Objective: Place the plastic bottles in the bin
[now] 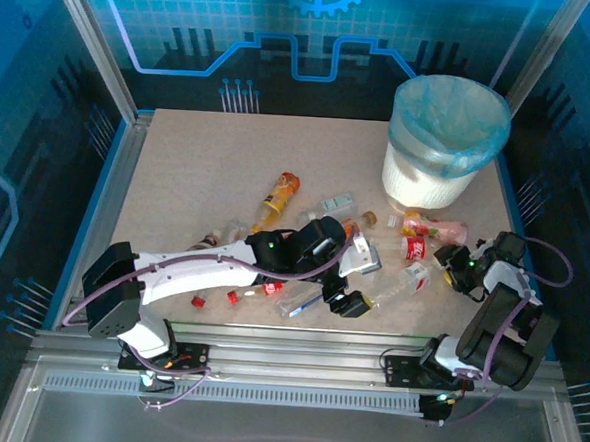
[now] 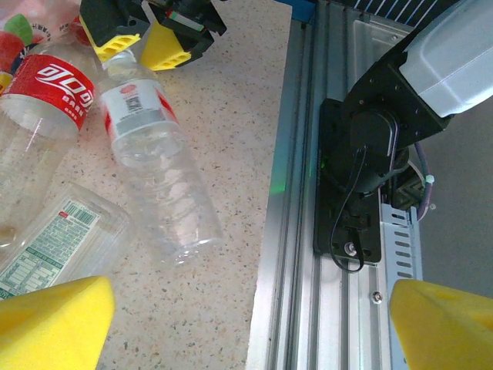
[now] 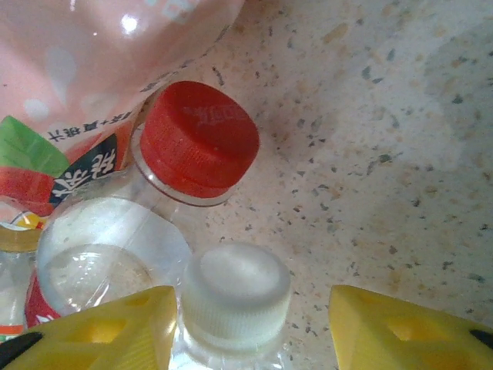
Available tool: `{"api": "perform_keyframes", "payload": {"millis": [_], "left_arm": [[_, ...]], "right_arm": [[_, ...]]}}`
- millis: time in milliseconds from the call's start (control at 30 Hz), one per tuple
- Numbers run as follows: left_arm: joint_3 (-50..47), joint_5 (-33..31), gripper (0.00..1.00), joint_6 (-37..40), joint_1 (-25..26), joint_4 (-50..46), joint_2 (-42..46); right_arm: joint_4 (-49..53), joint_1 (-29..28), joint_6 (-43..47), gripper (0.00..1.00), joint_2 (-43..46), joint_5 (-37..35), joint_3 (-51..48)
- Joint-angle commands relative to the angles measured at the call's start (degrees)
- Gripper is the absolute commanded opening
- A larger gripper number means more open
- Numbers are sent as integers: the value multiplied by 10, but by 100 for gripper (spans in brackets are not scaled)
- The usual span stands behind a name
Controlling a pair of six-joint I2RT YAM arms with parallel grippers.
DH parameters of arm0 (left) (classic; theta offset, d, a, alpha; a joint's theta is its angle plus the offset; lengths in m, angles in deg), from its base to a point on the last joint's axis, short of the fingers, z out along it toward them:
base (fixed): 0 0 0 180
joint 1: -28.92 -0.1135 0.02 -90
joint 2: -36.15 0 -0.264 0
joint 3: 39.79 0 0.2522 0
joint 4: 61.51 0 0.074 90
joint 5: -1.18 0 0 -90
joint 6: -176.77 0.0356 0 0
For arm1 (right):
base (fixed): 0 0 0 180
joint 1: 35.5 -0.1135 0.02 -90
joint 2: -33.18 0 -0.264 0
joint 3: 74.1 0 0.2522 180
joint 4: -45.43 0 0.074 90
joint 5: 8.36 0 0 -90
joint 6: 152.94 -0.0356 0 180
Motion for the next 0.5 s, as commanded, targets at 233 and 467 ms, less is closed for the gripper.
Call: {"api": "perform_keyframes", "payload": {"millis": [233, 467], "left_arm": [[-5, -10, 94, 12, 3, 5, 15], [-5, -12, 94, 10, 3, 5, 12]], "right_arm": [[-14, 7, 0, 53, -21, 38, 9], [1, 7, 3, 40, 18, 3, 2]]}}
